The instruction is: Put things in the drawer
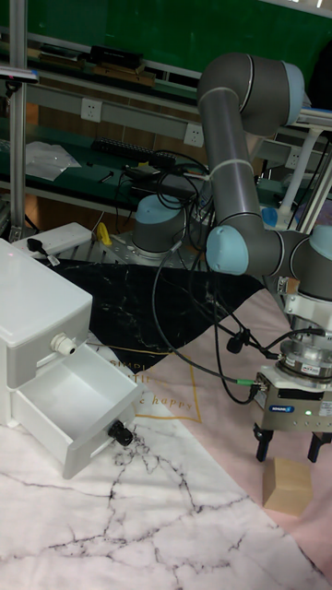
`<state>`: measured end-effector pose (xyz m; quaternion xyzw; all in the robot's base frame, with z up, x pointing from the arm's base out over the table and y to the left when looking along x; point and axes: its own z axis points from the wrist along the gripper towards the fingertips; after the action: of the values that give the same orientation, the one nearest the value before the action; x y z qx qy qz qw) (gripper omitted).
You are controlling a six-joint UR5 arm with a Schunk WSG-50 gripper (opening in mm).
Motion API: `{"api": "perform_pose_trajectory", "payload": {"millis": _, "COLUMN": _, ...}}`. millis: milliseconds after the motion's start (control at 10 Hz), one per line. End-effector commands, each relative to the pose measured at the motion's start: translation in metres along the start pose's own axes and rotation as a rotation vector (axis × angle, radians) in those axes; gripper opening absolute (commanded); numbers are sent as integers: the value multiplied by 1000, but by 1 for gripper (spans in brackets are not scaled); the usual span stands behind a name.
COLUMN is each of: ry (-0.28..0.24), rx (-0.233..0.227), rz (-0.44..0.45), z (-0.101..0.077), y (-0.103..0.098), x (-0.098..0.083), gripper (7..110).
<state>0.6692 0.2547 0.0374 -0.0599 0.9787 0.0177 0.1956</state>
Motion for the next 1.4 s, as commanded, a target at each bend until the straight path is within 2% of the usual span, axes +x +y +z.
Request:
{"api": "perform_pose_trajectory", "payload": {"millis": 0, "ry": 6, "rx": -54, "rz": 24, "z": 9, "y": 4, "x": 2, "gripper": 88}}
{"api": "perform_pose_trajectory", "payload": {"millis": 100, "ry": -3, "rx": -61, "rz": 25, "z": 22, "y": 1, "x": -1, "gripper": 88}}
{"api": "perform_pose_trajectory", "payload": {"millis": 200, "ry": -16, "rx": -44, "rz": 23, "z": 34, "y": -5, "x": -6, "gripper": 88}}
{"api": "perform_pose_trajectory", "payload": {"millis": 300, "ry": -29, "rx": -53, "rz": 30, "z": 42, "y": -2, "x": -12, "gripper": 88}}
{"api": "perform_pose_trajectory", "payload": {"millis": 500, "ry": -31, "rx": -63, "rz": 71, "z": 37, "y": 11, "x": -21, "gripper": 88}}
{"api": "perform_pose_trajectory", "payload": {"millis": 600, "ry": -30, "rx": -54, "rz": 90, "z": 35, "y": 15, "x": -26, "gripper": 88}}
{"api": "perform_pose_trajectory", "payload": {"millis": 700, "ry": -38, "rx": -43, "rz": 84, "z": 36, "y": 12, "x": -31, "gripper": 88}}
{"api": "perform_pose_trajectory", "payload": {"millis": 900, "ry": -30, "rx": -7, "rz": 67, "z": 37, "y": 1, "x": -28, "gripper": 88}}
{"api": "perform_pose_trajectory", "payload": {"millis": 1200, "ry": -20, "rx": -1, "rz": 61, "z": 36, "y": -2, "x": -26, "gripper": 88}}
{"api": "perform_pose_trajectory", "payload": {"millis": 1300, "ry": -12, "rx": -2, "rz": 59, "z": 36, "y": -2, "x": -25, "gripper": 66}}
